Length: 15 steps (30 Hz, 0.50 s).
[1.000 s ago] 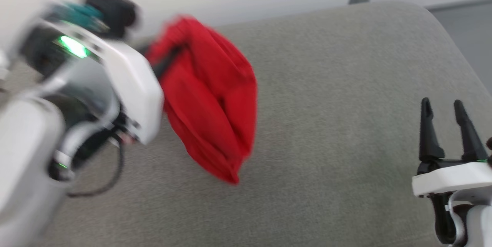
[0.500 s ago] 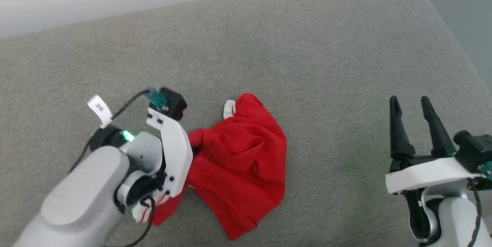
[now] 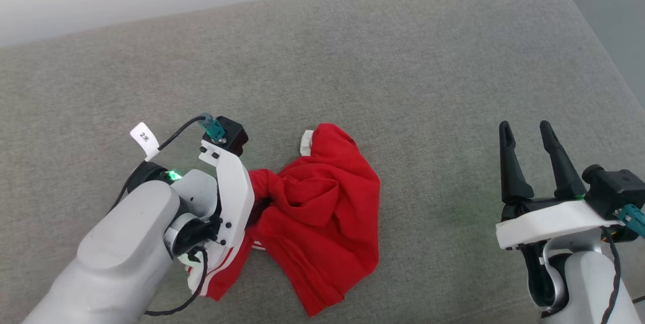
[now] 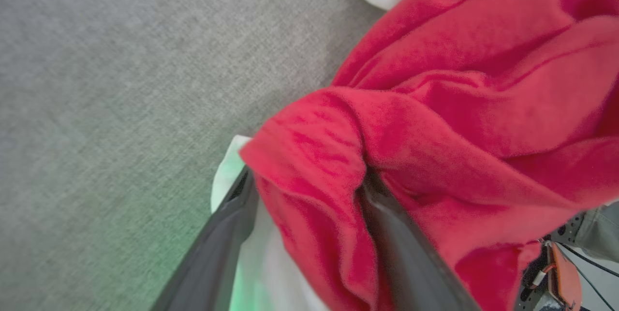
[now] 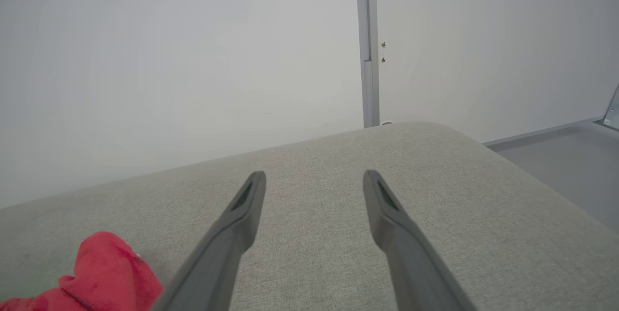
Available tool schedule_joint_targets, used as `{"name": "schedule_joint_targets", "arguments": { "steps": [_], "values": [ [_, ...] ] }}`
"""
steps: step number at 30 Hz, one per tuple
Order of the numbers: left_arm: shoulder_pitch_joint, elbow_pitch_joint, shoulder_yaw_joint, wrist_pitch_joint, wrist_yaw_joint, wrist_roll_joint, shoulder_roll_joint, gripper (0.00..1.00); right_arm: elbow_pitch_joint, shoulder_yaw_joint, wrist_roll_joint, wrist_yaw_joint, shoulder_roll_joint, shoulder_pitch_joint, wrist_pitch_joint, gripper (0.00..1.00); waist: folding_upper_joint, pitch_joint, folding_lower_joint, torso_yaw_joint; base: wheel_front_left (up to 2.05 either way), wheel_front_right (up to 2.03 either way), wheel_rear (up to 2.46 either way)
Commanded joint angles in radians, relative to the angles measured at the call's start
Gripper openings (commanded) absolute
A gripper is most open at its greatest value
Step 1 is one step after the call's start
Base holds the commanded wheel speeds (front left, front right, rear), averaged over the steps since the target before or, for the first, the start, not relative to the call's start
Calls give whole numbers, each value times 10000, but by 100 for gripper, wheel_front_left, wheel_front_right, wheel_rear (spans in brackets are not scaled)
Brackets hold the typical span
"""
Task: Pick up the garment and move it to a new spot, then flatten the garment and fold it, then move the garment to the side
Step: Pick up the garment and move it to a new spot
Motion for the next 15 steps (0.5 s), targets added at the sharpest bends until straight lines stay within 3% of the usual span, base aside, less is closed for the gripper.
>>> {"name": "schedule_joint_targets", "arguments": {
  "steps": [1,8,15],
  "values": [
    [-42,128,8,-58,-48,-72,77,100,16,-30,-3,0,13,51,-37,100,0,-130,0,125,0,0,0],
    [-118,-576,355,-300,-93,-332,444,100,-56,-160,-165,0,-24,324,149,100,0,-679,0,621,0,0,0],
    [459,-1533,812,-830,185,-612,905,100,-225,-247,-262,0,-144,581,353,100,0,-1244,0,1197,0,0,0]
  ]
}}
